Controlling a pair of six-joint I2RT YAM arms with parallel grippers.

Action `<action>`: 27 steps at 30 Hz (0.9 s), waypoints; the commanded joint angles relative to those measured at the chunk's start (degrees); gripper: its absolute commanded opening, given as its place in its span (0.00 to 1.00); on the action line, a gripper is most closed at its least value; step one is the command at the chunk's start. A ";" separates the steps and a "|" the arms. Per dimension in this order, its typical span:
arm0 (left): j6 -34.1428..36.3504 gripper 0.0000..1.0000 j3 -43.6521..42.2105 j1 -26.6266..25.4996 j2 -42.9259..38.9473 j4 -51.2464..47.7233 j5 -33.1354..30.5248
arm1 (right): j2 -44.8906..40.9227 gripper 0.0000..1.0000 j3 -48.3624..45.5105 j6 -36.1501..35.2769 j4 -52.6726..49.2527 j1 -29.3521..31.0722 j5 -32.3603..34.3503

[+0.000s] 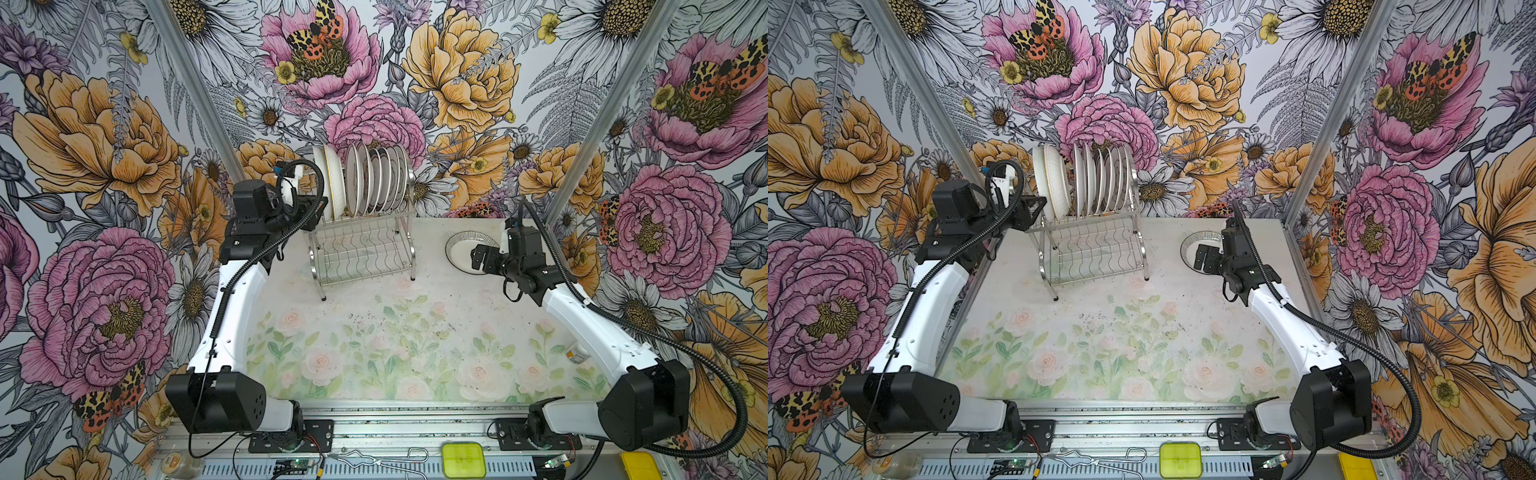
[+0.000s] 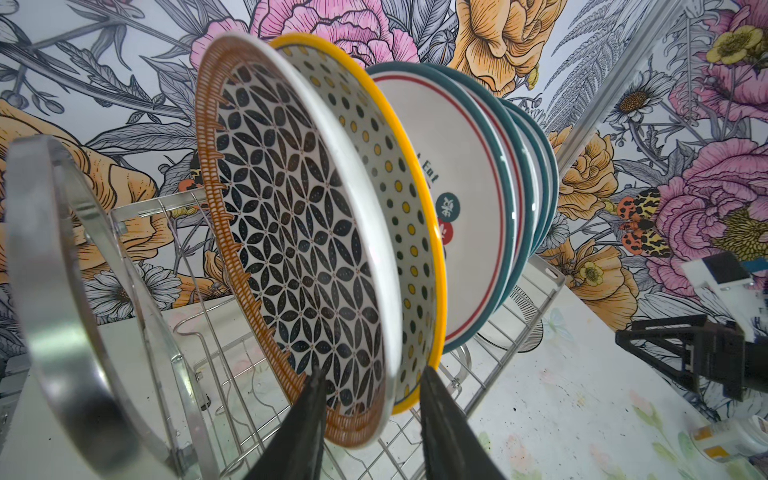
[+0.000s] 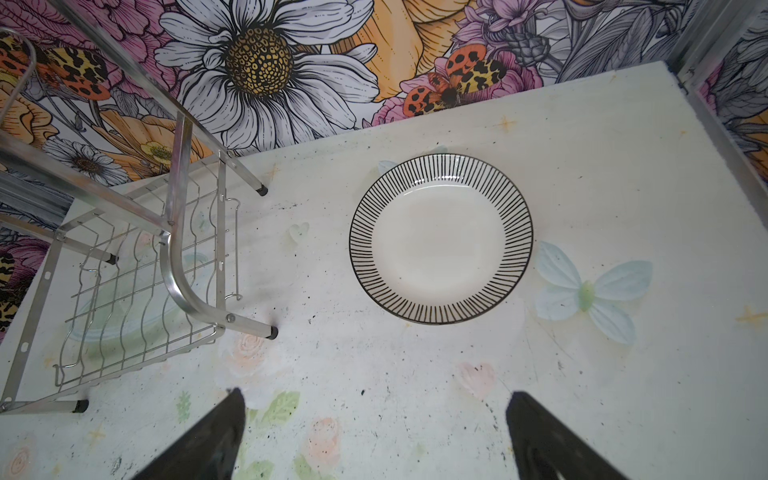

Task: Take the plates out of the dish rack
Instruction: 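Push the open left gripper around the rim of the orange-rimmed geometric plate, then close the left gripper on the orange-rimmed plate rim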

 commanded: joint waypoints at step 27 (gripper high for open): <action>2.47 0.20 0.83 -0.38 5.89 2.22 5.86 | 2.00 1.00 2.40 0.60 1.19 0.28 -0.63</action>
